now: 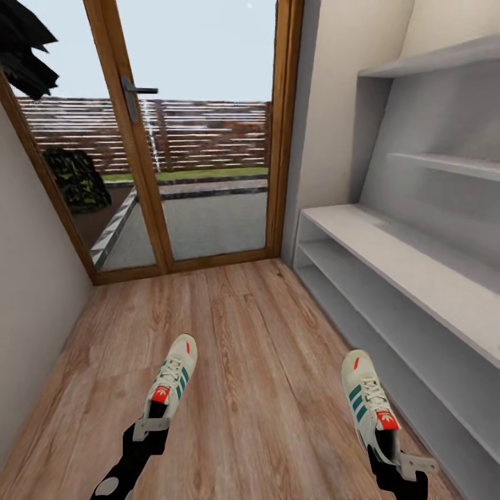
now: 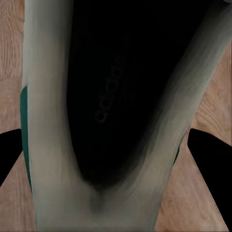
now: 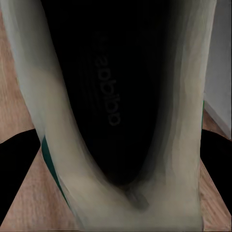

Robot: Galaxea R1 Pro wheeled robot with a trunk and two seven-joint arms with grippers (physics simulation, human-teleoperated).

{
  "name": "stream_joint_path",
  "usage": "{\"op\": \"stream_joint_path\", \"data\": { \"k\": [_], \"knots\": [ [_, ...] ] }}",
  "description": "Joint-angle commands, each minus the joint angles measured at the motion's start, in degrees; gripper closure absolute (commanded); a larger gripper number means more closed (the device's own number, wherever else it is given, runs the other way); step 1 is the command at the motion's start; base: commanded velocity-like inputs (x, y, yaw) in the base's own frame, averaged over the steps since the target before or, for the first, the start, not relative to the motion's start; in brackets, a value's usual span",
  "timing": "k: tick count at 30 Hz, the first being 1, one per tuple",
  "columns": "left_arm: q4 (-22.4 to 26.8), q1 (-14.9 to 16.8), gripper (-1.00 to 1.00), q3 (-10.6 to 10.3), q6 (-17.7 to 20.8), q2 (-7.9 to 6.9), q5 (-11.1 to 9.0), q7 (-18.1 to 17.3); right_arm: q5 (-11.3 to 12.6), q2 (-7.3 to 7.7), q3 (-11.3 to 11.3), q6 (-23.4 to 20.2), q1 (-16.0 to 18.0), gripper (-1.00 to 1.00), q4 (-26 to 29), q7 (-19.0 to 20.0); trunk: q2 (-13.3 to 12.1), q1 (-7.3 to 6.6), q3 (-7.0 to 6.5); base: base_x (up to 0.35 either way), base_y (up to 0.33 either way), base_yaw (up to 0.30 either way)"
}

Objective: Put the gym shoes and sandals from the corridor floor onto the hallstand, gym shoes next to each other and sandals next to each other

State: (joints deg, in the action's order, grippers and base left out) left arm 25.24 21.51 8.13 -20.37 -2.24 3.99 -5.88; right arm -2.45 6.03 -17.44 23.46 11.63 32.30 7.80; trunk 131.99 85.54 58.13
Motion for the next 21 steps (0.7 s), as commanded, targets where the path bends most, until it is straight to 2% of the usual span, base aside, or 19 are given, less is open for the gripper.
{"op": "stream_joint_path", "data": {
  "k": [1, 9, 17, 21],
  "knots": [
    [-0.02, 0.03, 1.00, 0.49, -0.18, 0.04, 0.40, -0.47, -0.20, -0.05, -0.40, 0.18, 0.06, 1.00, -0.05, 0.55, 0.02, -0.01, 0.04, 0.000, 0.151, -0.268],
    [0.01, 0.03, 1.00, 0.49, -0.19, 0.04, 0.40, -0.51, -0.20, -0.05, -0.40, 0.18, 0.06, 1.00, -0.05, 0.55, 0.02, -0.01, 0.04, 0.006, 0.256, -0.268],
    [-0.02, 0.03, 1.00, 0.49, -0.19, 0.04, 0.40, -0.51, -0.19, -0.05, -0.40, 0.18, 0.06, 1.00, -0.08, 0.55, 0.02, -0.01, 0.04, 0.083, 0.309, -0.268],
    [-0.02, 0.03, 1.00, 0.49, -0.19, 0.04, 0.39, -0.52, -0.18, -0.05, -0.40, 0.18, 0.06, 1.00, -0.11, 0.55, 0.02, -0.01, 0.04, 0.032, 0.139, -0.268]
  ]
}}
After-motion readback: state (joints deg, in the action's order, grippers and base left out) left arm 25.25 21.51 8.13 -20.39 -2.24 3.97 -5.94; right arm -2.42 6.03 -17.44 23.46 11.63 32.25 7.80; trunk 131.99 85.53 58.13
